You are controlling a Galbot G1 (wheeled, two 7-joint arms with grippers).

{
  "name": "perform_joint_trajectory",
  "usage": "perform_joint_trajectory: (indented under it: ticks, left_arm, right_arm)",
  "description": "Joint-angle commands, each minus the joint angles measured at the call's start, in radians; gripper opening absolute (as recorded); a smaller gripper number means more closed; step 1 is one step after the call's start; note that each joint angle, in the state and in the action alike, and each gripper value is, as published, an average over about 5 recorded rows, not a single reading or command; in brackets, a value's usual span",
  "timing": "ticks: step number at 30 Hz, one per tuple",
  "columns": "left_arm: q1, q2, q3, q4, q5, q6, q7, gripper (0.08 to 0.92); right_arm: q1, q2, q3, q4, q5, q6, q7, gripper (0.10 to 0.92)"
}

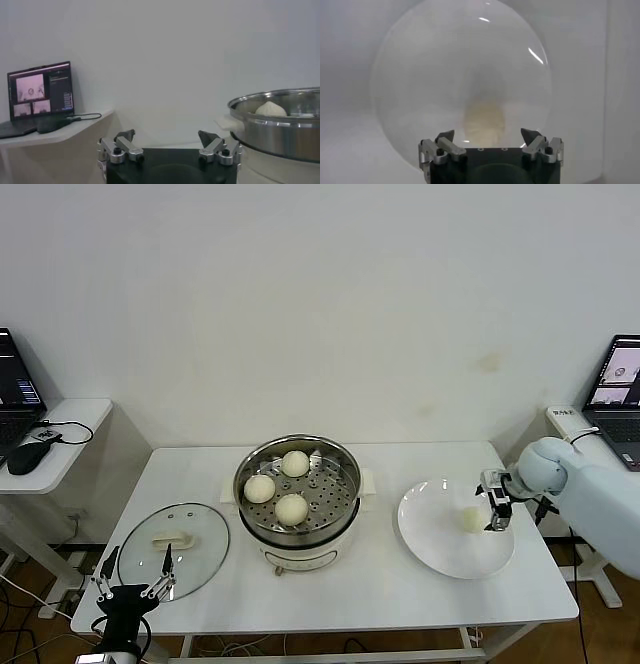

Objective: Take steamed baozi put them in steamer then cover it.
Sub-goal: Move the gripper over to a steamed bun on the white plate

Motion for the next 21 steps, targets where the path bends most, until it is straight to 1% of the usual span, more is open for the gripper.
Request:
perform_joint_trajectory:
  ticks: [1,9,18,21]
  left_arm:
    - [-0.003,0.000,0.000,0.004,0.000,0.000,0.000,0.823]
    - [-0.006,-0.001,-0.001,0.008,-0.003,0.000,0.000,0.823]
    - [-0.009,-0.004,-0.002,0.010,-0.003,0.000,-0.001,0.823]
    - [-0.010,-0.006,-0.001,0.009,-0.003,0.000,-0.001,0.823]
  right_arm:
    - [-0.035,0.092,0.039,-0.152,-0.097,0.087,0.000,0.823]
    - [-0.035,0.146,0.054,-0.233,-0.128,0.101,0.029,0.823]
    - [-0.036,0.170,0.057,-0.250,-0.132,0.090,0.029,0.821]
    - [-0.033,0.170,0.056,-0.250,-0.130,0.084,0.025,0.804]
